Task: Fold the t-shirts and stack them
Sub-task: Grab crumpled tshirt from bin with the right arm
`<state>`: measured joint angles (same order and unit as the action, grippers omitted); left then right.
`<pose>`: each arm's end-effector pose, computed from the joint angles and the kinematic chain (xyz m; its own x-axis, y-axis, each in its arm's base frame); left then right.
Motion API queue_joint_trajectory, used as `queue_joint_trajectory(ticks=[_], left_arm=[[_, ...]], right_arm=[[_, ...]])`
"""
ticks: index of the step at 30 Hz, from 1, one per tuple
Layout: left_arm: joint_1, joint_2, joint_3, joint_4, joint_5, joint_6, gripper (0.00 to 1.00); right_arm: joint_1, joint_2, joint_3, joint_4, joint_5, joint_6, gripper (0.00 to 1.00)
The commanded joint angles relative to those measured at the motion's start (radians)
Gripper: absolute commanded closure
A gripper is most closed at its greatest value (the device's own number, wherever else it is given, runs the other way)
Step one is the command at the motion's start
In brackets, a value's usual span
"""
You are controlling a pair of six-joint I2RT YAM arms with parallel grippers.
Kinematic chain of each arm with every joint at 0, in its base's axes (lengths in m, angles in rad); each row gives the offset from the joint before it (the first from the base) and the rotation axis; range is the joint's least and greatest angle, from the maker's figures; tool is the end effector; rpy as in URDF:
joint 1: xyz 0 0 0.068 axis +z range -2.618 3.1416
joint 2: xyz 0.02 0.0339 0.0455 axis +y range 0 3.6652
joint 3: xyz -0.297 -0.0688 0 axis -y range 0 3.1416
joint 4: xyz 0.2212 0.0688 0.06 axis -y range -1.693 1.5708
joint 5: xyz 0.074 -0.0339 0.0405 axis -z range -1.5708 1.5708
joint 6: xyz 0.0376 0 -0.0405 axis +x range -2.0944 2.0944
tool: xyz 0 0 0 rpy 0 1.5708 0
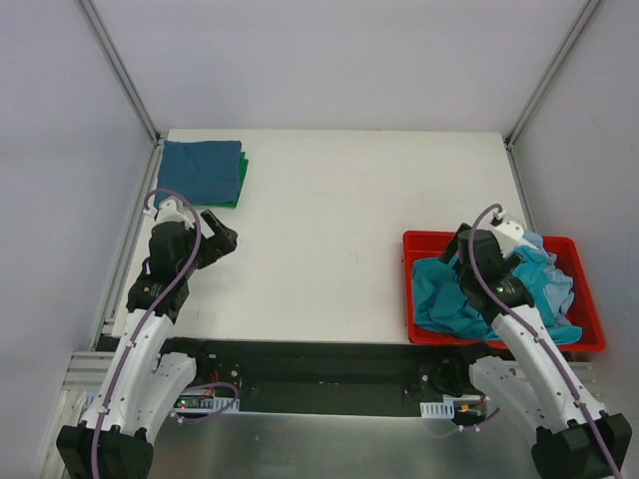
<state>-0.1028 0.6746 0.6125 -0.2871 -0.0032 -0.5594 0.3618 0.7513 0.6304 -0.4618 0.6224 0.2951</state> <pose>0.1168 -0.0119 0.3070 -0.3413 -0.4983 -0.7970 -0.0962 0.8620 -0.4977 0.1172 0.0209 0.2916 -0.4436 0.0848 -0.8922 0.3101 0.9485 -0.0641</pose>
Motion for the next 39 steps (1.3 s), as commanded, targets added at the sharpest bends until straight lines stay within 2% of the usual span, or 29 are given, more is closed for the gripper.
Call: queue_joint_trajectory(ticks=[1,5,9,14,19,21,23,25,27,31,35,39], left_arm=[[0.009,0.011,0.003,0.034,0.028,0.019,0.01],[0.009,0.029,0.006,0.043,0.028,0.006,0.01],[0.009,0.051,0.003,0.058,0.034,-0.002,0.01],[0.009,0.078,0.0,0.071,0.052,-0.002,0.01],[0.009,0.083,-0.003,0.072,0.043,-0.007,0.01],[0.009,0.08,-0.008,0.072,0.04,-0.008,0.01],[0.009,0.069,-0.013,0.071,0.039,-0.007,0.01],[0.009,0.059,-0.014,0.071,0.039,-0.007,0.01],[0.009,0.048,-0.017,0.071,0.037,-0.007,0.01],[0.009,0.033,-0.022,0.072,0.028,-0.008,0.01],[0.009,0.032,-0.023,0.069,0.023,-0.013,0.01],[0.009,0.039,-0.02,0.071,0.032,-0.013,0.01]], right_arm=[[-0.157,0.016,0.049,-0.167,-0.091,0.131,0.04],[-0.231,0.048,0.051,-0.231,-0.191,0.139,0.04],[-0.233,0.082,0.063,-0.316,-0.24,0.115,0.04],[-0.233,0.109,0.008,-0.325,-0.285,0.121,0.01],[-0.233,0.152,-0.029,-0.249,-0.314,0.085,0.12],[-0.233,0.171,-0.04,-0.219,-0.303,0.085,0.2],[-0.233,0.187,-0.037,-0.212,-0.291,0.091,0.31],[-0.233,0.192,-0.034,-0.215,-0.289,0.099,0.52],[-0.231,0.175,-0.029,-0.213,-0.299,0.095,0.7],[-0.233,0.05,-0.006,-0.219,-0.319,0.059,0.95],[-0.233,-0.072,0.047,-0.221,-0.383,0.021,0.96],[-0.233,-0.125,0.152,-0.218,-0.472,-0.023,0.99]])
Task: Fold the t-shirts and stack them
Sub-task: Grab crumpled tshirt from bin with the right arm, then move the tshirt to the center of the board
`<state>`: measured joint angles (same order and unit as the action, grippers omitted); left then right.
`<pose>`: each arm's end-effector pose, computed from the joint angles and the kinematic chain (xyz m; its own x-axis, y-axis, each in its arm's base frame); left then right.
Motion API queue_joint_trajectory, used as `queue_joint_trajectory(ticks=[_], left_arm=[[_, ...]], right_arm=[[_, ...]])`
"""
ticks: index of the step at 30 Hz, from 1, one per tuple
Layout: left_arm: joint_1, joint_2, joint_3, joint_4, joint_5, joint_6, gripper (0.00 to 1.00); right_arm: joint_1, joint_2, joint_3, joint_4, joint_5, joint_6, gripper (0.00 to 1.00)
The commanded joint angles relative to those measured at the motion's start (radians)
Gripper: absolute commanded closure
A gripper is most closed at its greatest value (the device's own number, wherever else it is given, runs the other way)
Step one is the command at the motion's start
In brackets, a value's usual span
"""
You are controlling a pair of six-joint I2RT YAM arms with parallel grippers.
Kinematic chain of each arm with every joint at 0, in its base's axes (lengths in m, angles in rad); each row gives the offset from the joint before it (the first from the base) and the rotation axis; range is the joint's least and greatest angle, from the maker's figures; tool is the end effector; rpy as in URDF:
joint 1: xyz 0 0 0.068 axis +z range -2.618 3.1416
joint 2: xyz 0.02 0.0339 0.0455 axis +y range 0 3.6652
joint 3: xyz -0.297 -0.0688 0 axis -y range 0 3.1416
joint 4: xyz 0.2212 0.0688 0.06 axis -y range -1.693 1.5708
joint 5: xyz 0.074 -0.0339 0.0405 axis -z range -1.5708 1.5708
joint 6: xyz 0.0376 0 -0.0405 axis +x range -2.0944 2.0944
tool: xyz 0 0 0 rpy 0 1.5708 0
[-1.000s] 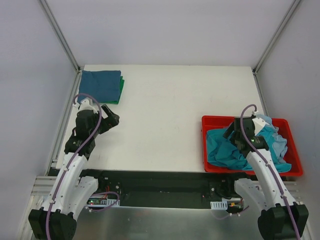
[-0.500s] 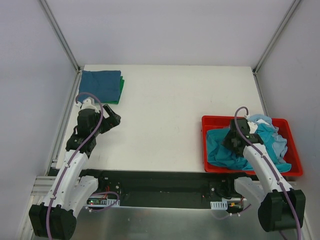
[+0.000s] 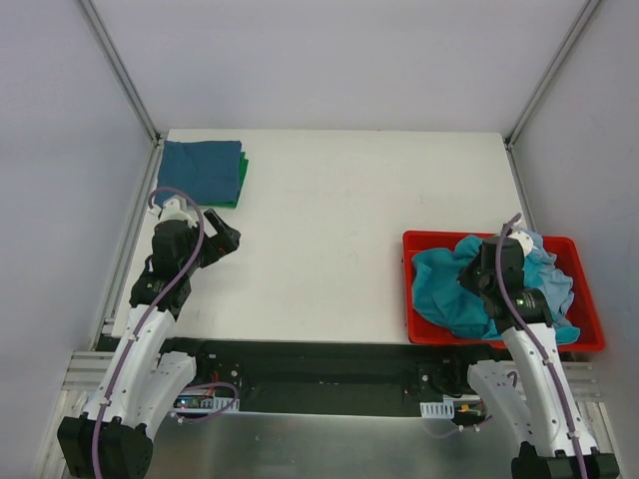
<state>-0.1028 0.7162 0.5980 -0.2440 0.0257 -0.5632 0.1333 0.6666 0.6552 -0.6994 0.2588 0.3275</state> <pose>0.1263 -0.0140 0.3024 -0.3656 -0.4988 -0.7858 -0.0812 0.8581 -0.5070 0.0925 0.0027 0.2826 -0.5918 0.2344 -0.7713 0.2684 0.9595 0.0857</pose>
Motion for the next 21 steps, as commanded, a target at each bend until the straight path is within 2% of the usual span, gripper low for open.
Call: queue_joint_trajectory(ticks=[1,9,15,17,21], left_arm=[[0.009,-0.003,-0.006,0.028,0.005,-0.009,0.01],[0.009,-0.03,-0.014,0.028,0.008,-0.006,0.01],[0.009,-0.05,-0.018,0.028,-0.004,-0.006,0.01],[0.009,-0.058,-0.02,0.028,-0.01,-0.003,0.01],[0.008,-0.078,-0.023,0.025,-0.018,0.0,0.01]], right_arm=[[-0.004,-0.044,0.164,0.017,-0.122,-0.071,0.99],[-0.003,0.03,0.49,0.061,-0.248,-0.114,0.99],[0.023,0.187,0.703,0.186,-0.481,-0.087,0.99],[0.095,0.276,0.797,0.179,-0.491,-0.096,0.99],[0.346,0.495,1.064,0.13,-0.342,-0.223,0.99]])
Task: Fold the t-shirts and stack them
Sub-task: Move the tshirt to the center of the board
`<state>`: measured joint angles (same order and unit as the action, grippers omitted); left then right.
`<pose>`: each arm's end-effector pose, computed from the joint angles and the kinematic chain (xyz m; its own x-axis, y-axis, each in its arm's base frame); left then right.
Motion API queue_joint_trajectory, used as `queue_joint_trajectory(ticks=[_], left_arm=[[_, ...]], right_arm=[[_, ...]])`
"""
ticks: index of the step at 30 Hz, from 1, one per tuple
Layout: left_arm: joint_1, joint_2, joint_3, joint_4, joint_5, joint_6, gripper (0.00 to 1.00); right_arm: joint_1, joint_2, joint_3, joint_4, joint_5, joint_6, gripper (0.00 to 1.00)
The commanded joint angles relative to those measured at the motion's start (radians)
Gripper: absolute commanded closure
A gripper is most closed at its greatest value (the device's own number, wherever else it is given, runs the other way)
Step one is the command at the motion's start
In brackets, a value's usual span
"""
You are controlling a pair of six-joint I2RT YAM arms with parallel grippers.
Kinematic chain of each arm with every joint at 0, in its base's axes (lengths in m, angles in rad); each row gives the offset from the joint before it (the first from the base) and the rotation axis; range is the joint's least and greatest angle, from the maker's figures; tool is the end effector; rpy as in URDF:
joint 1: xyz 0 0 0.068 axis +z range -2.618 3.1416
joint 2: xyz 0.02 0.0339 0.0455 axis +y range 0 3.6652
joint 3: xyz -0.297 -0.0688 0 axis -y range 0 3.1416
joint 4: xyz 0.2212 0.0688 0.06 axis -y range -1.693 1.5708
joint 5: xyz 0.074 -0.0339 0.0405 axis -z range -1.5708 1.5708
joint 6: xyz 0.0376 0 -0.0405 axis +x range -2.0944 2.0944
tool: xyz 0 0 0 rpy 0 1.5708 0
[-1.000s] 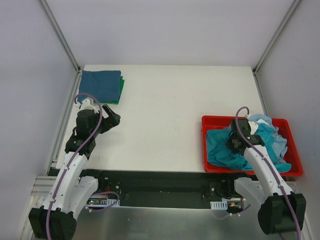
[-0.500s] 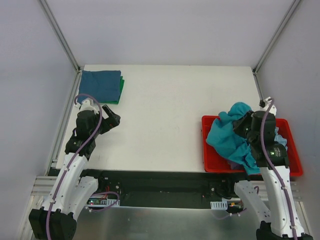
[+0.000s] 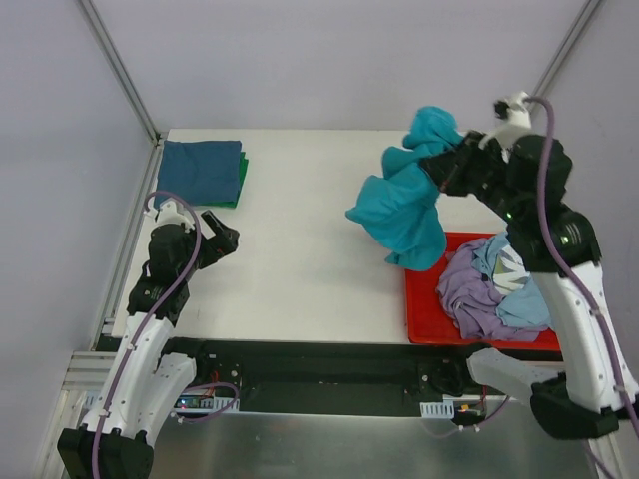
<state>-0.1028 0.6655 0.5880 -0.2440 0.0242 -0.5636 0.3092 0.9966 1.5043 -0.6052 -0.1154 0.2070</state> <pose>0.1167 -0.0130 0.3043 -0.3327 -0.5026 -0.7979 -0.0619 0.8560 -0.5133 0.1260 0.0448 0.5120 -0.1753 0.1583 -0.9717 -0.3836 0.8980 0.2155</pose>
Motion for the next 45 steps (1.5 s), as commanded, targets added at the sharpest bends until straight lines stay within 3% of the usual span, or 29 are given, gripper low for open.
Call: queue_joint_trajectory(ticks=[1,6,9,11,14,17,18,20,22,25,28,32,37,42,45], left_arm=[[0.009,-0.032,-0.014,0.023,-0.018,0.001,0.01],[0.009,-0.052,-0.01,0.0,-0.061,0.001,0.01],[0.009,-0.096,0.006,-0.053,-0.147,-0.018,0.01],[0.009,-0.148,-0.007,-0.067,-0.196,-0.027,0.01],[0.009,-0.227,-0.04,-0.074,-0.272,-0.051,0.01],[0.009,-0.27,-0.056,-0.086,-0.335,-0.078,0.01],[0.009,-0.274,-0.056,-0.09,-0.348,-0.084,0.01],[0.009,-0.271,-0.056,-0.098,-0.363,-0.104,0.01],[0.009,-0.251,-0.051,-0.098,-0.363,-0.114,0.01],[0.009,-0.187,-0.039,-0.1,-0.346,-0.119,0.01],[0.009,-0.113,-0.019,-0.1,-0.308,-0.121,0.01],[0.009,0.001,0.009,-0.101,-0.218,-0.143,0.01],[0.009,0.155,0.05,-0.101,-0.129,-0.145,0.01],[0.009,0.253,0.062,-0.1,-0.061,-0.171,0.01],[0.011,0.25,0.015,-0.117,-0.102,-0.261,0.01]], right_arm=[[0.215,0.219,0.279,0.033,0.023,-0.115,0.99],[0.372,0.538,0.658,0.042,-0.125,-0.162,0.99],[0.404,0.724,0.896,0.042,-0.286,-0.158,0.99],[0.409,0.796,0.968,0.041,-0.354,-0.155,0.99],[0.4,0.751,0.802,0.033,-0.356,-0.248,0.95],[0.363,0.599,0.416,0.035,-0.233,-0.387,0.88],[0.34,0.553,0.278,0.041,-0.189,-0.42,0.81],[0.254,0.513,0.084,0.067,-0.121,-0.474,0.52],[0.197,0.52,0.005,0.038,-0.008,-0.454,0.46],[0.174,0.525,-0.029,0.021,0.014,-0.459,0.31],[0.206,0.511,-0.041,0.054,0.009,-0.451,0.03],[0.335,0.502,-0.076,0.1,0.167,-0.477,0.04],[0.502,0.554,-0.133,0.168,0.302,-0.364,0.04],[0.657,0.652,-0.141,0.238,0.312,-0.27,0.02],[0.729,0.721,-0.125,0.263,0.306,-0.259,0.01]])
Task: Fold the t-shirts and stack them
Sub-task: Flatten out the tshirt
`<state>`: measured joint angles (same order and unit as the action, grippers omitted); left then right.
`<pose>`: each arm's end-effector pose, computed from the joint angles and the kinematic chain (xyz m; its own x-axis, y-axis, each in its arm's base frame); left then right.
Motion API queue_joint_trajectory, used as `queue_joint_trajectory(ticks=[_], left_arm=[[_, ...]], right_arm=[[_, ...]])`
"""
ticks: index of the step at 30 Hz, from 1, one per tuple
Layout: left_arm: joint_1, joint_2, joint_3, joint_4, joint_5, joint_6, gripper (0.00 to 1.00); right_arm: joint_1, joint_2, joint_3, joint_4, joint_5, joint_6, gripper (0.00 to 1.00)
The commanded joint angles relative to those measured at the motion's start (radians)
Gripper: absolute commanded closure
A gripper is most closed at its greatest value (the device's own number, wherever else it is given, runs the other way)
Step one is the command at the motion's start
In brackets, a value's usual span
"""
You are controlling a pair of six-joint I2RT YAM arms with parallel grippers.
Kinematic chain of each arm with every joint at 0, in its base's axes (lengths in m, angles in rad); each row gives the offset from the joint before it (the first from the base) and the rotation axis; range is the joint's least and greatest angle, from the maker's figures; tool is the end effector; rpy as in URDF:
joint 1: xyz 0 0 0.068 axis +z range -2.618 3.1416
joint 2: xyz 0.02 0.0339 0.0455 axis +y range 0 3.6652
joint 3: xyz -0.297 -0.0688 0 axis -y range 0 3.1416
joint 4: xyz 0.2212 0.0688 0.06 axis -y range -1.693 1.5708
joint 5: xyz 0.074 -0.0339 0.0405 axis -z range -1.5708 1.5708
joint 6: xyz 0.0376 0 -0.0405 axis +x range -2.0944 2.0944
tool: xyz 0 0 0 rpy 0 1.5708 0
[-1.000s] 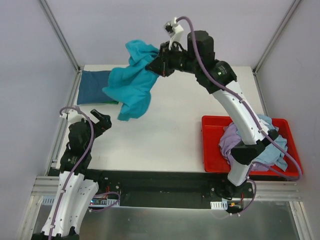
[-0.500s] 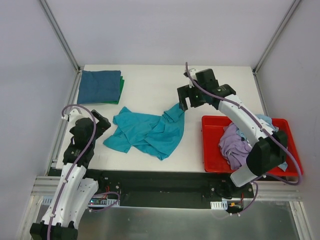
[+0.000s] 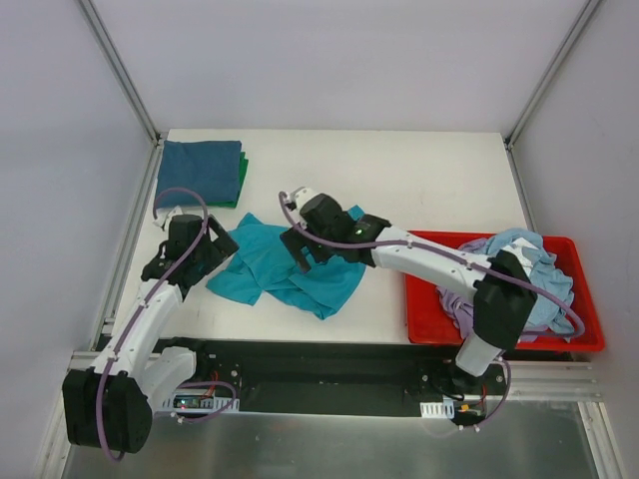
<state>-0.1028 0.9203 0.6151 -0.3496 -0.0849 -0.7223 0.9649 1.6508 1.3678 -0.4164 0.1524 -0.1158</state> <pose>0.1571 -0.0130 0.2727 -0.4779 -0.6129 -0.6292 -0.3740 0.7901 -0.4856 0.2085 0.2910 0.3338 -0.2779 -0.6017 -0.7488 -0.7837 0.5928 -0.1855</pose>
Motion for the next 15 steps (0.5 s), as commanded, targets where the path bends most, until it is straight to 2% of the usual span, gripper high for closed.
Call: queue_joint_trajectory(ticks=[1,6,12,15], left_arm=[[0.009,-0.014,-0.034,-0.015,-0.013,-0.126,0.01],[0.011,-0.072,-0.101,-0.089,-0.15,-0.195,0.01],[0.012,-0.066,-0.144,-0.101,-0.173,-0.203,0.01],[0.015,-0.025,-0.141,-0.101,-0.179,-0.2,0.01]], right_arm=[[0.087,0.095,0.019,0.076,0.024,0.062,0.04],[0.109,0.214,0.074,0.045,0.019,0.093,0.11],[0.12,0.285,0.111,0.054,0.058,0.087,0.21],[0.129,0.314,0.12,0.073,0.058,0.074,0.29]])
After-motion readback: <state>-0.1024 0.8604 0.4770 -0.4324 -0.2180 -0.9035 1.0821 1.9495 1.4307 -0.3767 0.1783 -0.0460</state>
